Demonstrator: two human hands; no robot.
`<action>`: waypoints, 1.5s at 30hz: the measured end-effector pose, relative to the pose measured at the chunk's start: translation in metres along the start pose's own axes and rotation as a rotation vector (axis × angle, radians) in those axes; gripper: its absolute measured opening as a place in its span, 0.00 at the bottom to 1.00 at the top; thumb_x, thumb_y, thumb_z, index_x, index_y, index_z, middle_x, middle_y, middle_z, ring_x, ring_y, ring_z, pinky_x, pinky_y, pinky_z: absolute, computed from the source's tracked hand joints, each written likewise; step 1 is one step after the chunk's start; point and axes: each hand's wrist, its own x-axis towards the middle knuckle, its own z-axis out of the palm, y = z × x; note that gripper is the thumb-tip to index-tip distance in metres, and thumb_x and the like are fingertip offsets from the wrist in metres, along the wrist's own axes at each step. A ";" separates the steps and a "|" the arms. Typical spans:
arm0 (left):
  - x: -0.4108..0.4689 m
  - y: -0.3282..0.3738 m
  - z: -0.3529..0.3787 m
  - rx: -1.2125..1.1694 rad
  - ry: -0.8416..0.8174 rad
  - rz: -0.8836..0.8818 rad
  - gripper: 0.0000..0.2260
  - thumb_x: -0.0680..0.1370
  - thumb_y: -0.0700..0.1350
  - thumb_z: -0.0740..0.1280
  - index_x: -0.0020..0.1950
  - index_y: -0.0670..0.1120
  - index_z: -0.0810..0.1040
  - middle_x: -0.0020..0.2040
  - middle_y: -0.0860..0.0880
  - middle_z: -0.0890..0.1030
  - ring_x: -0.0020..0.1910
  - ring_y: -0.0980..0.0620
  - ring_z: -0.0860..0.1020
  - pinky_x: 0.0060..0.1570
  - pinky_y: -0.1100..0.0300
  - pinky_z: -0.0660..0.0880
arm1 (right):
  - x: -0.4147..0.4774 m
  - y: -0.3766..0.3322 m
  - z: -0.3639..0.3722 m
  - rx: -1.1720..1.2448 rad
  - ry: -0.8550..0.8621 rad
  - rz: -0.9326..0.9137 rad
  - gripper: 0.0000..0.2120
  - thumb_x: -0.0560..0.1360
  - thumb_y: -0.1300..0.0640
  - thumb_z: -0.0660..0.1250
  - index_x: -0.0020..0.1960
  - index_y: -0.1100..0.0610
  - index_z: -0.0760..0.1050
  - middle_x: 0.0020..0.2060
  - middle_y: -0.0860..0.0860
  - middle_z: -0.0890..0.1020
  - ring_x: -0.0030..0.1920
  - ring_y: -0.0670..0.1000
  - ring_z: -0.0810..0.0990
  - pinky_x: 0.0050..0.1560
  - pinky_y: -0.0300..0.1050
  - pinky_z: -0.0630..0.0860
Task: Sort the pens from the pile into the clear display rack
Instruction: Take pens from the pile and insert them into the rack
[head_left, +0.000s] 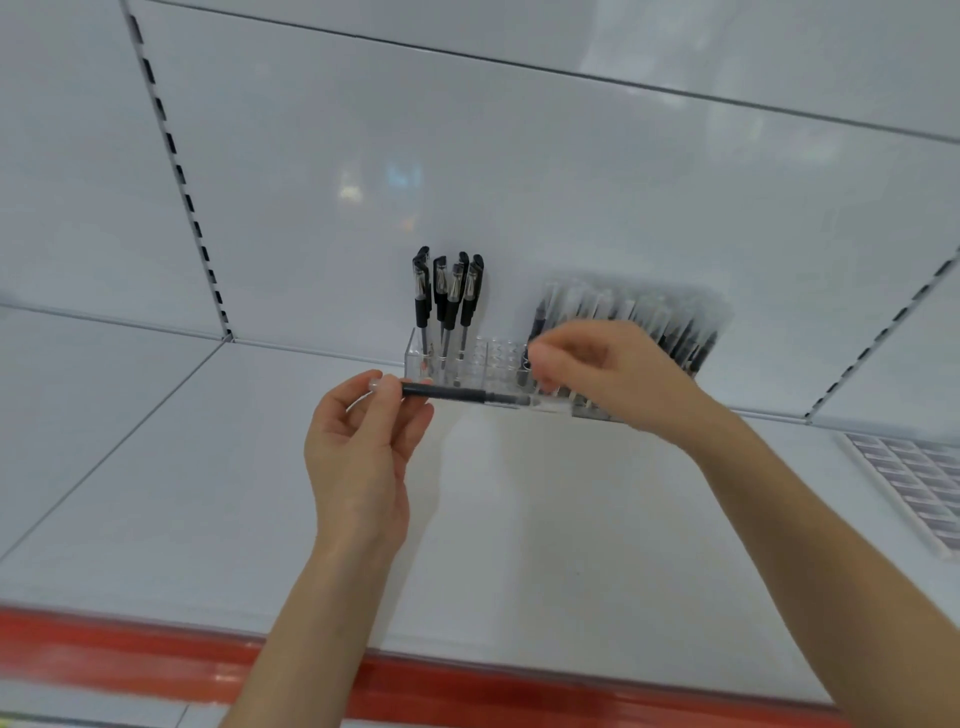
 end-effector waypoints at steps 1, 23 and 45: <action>0.000 -0.001 0.001 -0.005 0.001 0.006 0.02 0.77 0.36 0.64 0.48 0.42 0.73 0.39 0.47 0.78 0.35 0.54 0.82 0.40 0.64 0.79 | -0.006 0.002 0.002 0.078 -0.032 0.026 0.04 0.74 0.52 0.65 0.44 0.51 0.78 0.36 0.44 0.83 0.40 0.43 0.82 0.45 0.36 0.78; -0.006 -0.041 -0.031 2.059 -0.779 0.223 0.24 0.79 0.60 0.49 0.73 0.54 0.56 0.77 0.49 0.50 0.76 0.45 0.46 0.71 0.44 0.51 | 0.050 0.013 -0.022 0.041 0.572 -0.136 0.06 0.73 0.61 0.67 0.51 0.59 0.77 0.40 0.46 0.78 0.40 0.38 0.75 0.46 0.27 0.73; -0.006 -0.042 -0.031 2.043 -0.749 0.240 0.23 0.79 0.60 0.50 0.73 0.54 0.57 0.77 0.49 0.52 0.76 0.46 0.47 0.71 0.44 0.51 | 0.068 0.010 -0.023 -0.283 0.424 -0.149 0.08 0.74 0.57 0.65 0.51 0.58 0.77 0.42 0.50 0.79 0.45 0.51 0.78 0.52 0.49 0.75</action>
